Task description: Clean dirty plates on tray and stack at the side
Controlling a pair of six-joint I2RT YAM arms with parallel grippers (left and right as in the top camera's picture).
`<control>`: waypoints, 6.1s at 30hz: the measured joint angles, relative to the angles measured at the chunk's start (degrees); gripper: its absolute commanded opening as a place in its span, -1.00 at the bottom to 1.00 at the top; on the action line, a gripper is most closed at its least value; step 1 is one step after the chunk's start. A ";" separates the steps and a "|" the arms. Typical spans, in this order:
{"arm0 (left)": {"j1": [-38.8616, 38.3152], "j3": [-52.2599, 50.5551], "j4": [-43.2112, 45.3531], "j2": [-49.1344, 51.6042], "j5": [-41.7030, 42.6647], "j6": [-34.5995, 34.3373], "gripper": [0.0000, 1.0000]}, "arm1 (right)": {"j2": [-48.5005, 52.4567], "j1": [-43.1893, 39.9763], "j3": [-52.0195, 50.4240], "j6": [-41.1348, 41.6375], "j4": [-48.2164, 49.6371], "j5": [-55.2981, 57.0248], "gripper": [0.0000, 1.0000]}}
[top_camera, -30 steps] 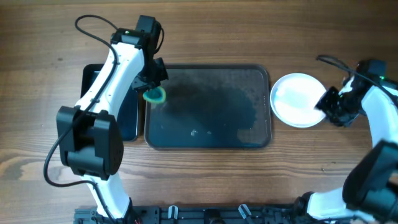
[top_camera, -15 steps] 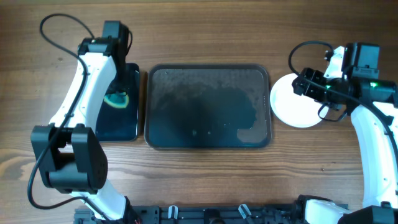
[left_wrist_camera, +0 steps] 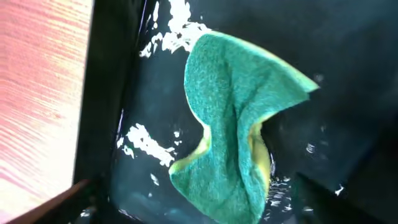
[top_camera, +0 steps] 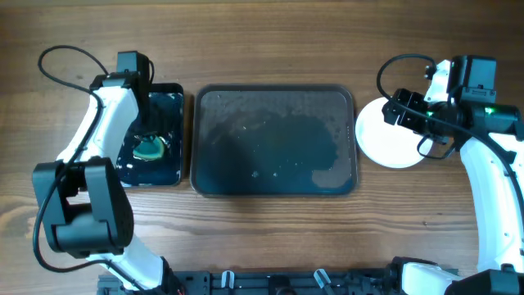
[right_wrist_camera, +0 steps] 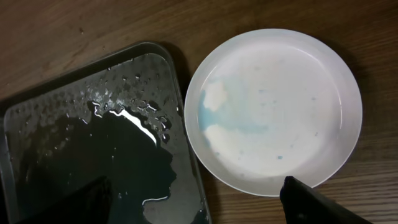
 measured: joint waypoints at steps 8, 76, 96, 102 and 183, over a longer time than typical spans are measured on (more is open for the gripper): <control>-4.11 5.31 -7.50 -14.60 1.36 -0.13 1.00 | -2.34 0.00 -0.07 -0.96 -1.62 2.69 0.99; -5.25 5.79 -7.69 -18.38 3.76 -0.20 1.00 | -78.49 9.44 -68.54 -4.79 53.94 0.81 0.99; -5.25 1.14 9.51 -34.36 7.63 -3.28 1.00 | -78.55 9.44 -68.54 -4.76 53.96 0.83 0.99; -5.25 -21.49 32.15 -55.30 9.09 -6.51 1.00 | -78.71 9.44 -68.57 -4.76 53.94 0.81 0.99; -3.76 -74.38 50.25 -104.10 15.56 2.89 1.00 | -78.79 9.44 -68.57 -4.76 53.94 0.81 0.99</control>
